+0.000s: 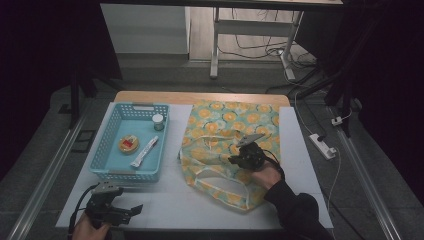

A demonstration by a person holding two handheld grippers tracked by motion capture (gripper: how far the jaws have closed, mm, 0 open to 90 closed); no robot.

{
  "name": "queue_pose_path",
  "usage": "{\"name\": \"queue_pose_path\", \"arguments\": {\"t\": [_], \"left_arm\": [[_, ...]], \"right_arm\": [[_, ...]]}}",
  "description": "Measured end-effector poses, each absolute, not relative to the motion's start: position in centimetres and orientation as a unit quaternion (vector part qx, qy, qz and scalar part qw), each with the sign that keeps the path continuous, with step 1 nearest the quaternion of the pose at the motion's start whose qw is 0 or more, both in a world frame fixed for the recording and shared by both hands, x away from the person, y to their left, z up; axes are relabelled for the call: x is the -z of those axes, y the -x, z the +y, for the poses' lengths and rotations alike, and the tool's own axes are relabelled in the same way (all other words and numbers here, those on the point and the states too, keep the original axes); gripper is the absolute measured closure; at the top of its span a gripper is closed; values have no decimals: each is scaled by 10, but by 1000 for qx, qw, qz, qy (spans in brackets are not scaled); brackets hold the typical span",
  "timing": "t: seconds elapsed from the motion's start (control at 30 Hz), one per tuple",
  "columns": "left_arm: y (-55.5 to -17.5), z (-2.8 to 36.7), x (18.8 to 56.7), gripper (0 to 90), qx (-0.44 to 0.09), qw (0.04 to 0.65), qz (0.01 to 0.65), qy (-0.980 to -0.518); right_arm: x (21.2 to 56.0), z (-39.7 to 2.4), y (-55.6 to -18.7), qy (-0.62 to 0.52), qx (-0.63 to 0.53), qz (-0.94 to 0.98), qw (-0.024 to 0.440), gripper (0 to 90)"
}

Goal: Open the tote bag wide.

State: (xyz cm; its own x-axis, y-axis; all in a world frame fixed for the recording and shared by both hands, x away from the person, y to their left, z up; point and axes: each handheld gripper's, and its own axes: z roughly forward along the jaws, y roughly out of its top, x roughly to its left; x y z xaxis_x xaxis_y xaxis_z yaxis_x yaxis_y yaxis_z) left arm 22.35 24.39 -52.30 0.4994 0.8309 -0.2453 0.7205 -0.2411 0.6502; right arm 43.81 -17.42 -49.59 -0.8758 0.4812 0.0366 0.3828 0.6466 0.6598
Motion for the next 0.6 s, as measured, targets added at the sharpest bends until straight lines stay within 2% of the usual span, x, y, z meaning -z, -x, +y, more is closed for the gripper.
{"name": "queue_pose_path", "arguments": {"t": [0.17, 0.6], "left_arm": [[-224, 244, 523, 7, -75, 368, 495, -784], [-224, 245, 524, 8, -74, 369, 497, -782]], "right_arm": [[490, -176, -442, -245, -357, 899, 60, 899], [470, -176, -445, -243, -380, 889, 80, 900]]}}
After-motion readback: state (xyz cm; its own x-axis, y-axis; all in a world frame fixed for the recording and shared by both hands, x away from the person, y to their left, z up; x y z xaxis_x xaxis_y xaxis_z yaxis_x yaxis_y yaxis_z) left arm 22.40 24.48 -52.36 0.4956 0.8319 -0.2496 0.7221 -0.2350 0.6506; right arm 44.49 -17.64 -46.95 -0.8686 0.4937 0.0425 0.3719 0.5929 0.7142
